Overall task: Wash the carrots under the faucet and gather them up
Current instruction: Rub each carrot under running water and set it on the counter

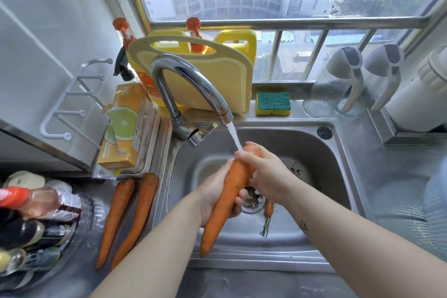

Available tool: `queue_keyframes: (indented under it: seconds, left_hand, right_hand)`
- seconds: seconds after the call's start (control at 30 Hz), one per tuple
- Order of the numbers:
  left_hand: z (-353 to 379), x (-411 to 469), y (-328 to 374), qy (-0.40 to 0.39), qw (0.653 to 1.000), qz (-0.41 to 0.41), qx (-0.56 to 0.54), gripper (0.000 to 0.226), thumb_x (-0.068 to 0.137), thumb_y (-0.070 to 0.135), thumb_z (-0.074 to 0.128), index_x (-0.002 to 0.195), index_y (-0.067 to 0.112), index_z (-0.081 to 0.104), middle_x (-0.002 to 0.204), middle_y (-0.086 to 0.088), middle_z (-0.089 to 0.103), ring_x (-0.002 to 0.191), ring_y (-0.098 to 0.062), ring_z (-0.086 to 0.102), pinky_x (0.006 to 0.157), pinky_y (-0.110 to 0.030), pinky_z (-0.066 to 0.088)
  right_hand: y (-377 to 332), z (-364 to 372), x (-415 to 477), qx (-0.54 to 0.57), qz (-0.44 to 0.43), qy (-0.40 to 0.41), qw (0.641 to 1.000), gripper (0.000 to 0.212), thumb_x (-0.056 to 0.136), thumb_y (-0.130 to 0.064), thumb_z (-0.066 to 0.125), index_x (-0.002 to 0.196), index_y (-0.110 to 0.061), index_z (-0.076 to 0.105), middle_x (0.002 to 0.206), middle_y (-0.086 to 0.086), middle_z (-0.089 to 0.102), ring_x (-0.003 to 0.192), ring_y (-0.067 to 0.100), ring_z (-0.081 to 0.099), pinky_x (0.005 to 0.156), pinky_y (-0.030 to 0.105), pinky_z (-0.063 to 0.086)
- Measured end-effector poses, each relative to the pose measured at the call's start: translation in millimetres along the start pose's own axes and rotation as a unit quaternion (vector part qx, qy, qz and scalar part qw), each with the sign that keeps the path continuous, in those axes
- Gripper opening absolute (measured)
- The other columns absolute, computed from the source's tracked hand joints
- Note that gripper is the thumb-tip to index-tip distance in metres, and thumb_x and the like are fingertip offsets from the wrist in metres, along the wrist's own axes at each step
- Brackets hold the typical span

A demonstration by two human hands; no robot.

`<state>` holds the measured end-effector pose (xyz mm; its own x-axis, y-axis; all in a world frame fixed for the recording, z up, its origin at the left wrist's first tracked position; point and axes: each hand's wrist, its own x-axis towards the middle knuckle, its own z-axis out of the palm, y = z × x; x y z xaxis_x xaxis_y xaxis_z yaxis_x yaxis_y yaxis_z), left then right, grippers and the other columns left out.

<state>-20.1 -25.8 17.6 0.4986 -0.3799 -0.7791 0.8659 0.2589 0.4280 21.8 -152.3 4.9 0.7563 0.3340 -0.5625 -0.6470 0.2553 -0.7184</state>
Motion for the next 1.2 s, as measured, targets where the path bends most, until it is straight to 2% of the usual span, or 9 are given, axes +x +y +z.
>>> queue_keyframes:
  seconds: [0.1,0.2,0.27,0.43,0.6,0.7,0.83,1.03,1.2]
  left_hand:
    - [-0.3,6.5,-2.0,0.030,0.999,0.022,0.023,0.063,0.091,0.063,0.035,0.096,0.008,0.066,0.060,-0.003,0.060,0.046,-0.010,0.055,0.044,-0.019,0.046]
    - [5.6,10.7,-4.6,0.079,0.983,0.105,0.129,0.049,0.093,0.052,0.045,0.100,0.009,0.066,0.074,-0.005,0.064,0.058,-0.013,0.060,0.054,-0.023,0.050]
    - [12.1,13.7,-8.0,0.084,0.968,0.141,0.191,0.041,0.094,0.047,0.047,0.100,0.010,0.064,0.078,-0.004,0.061,0.063,-0.013,0.059,0.057,-0.023,0.050]
    - [11.5,19.3,-10.6,0.127,0.946,0.178,0.240,0.045,0.096,0.050,0.037,0.093,0.013,0.062,0.070,-0.005,0.057,0.057,-0.015,0.055,0.053,-0.026,0.044]
    - [-2.1,12.7,-4.0,0.104,0.976,0.119,0.153,0.052,0.097,0.054,0.029,0.095,0.013,0.061,0.064,-0.005,0.059,0.051,-0.012,0.053,0.048,-0.023,0.041]
    - [-5.9,7.3,-3.2,0.075,0.988,0.086,0.101,0.056,0.097,0.053,0.029,0.104,0.008,0.061,0.063,-0.005,0.062,0.049,-0.011,0.055,0.047,-0.021,0.042]
    - [-0.8,8.4,-5.3,0.120,0.959,0.150,0.211,0.056,0.097,0.055,0.029,0.094,0.012,0.065,0.068,-0.003,0.066,0.051,-0.009,0.060,0.048,-0.020,0.045]
    - [0.6,10.2,-12.2,0.067,0.894,0.270,0.352,0.010,0.091,0.040,0.055,0.096,0.031,0.055,0.075,0.006,0.062,0.062,-0.009,0.061,0.060,-0.023,0.051]
    - [-4.0,12.6,-18.6,0.178,0.862,0.291,0.376,0.026,0.084,0.046,0.056,0.102,0.029,0.048,0.083,0.006,0.061,0.078,-0.019,0.064,0.076,-0.043,0.056]
  right_hand:
    - [-1.1,-1.6,-3.6,-0.120,-0.030,0.023,0.992,0.065,0.085,-0.012,0.067,0.139,-0.023,0.032,0.121,0.011,0.051,0.076,0.023,0.066,0.070,0.038,0.055]
    - [-0.8,-5.4,2.9,-0.275,-0.104,0.107,0.950,0.033,0.090,-0.027,0.061,0.119,-0.017,0.048,0.098,0.003,0.058,0.076,0.014,0.060,0.068,0.024,0.053]
    - [0.1,-10.1,13.1,-0.306,-0.133,0.155,0.930,0.022,0.096,-0.033,0.050,0.104,-0.013,0.054,0.090,0.002,0.058,0.083,0.016,0.057,0.077,0.032,0.050]
    - [-0.8,-16.6,17.7,-0.182,-0.091,0.145,0.968,0.038,0.102,-0.031,0.034,0.080,-0.016,0.061,0.078,0.008,0.059,0.076,0.023,0.057,0.071,0.037,0.050]
    - [2.1,-10.7,16.3,0.070,0.005,0.064,0.995,0.031,0.097,-0.023,0.049,0.121,-0.004,0.052,0.098,0.016,0.061,0.084,0.025,0.061,0.068,0.036,0.052]
    - [2.8,-4.9,10.1,0.016,-0.014,0.028,0.999,0.031,0.090,-0.007,0.058,0.119,-0.007,0.048,0.102,0.018,0.055,0.082,0.026,0.059,0.064,0.036,0.050]
    - [0.2,6.8,10.0,-0.054,-0.069,0.147,0.985,0.012,0.086,-0.007,0.062,0.096,-0.009,0.054,0.076,0.011,0.058,0.058,0.019,0.057,0.049,0.027,0.047]
    - [-1.7,15.3,15.7,-0.048,-0.086,0.224,0.969,0.030,0.097,-0.024,0.047,0.073,-0.008,0.055,0.061,0.007,0.061,0.049,0.017,0.059,0.057,0.028,0.052]
    - [-0.6,25.0,18.2,-0.014,-0.062,0.183,0.981,0.041,0.101,-0.031,0.037,0.074,-0.009,0.059,0.068,0.012,0.063,0.063,0.024,0.061,0.075,0.039,0.053]
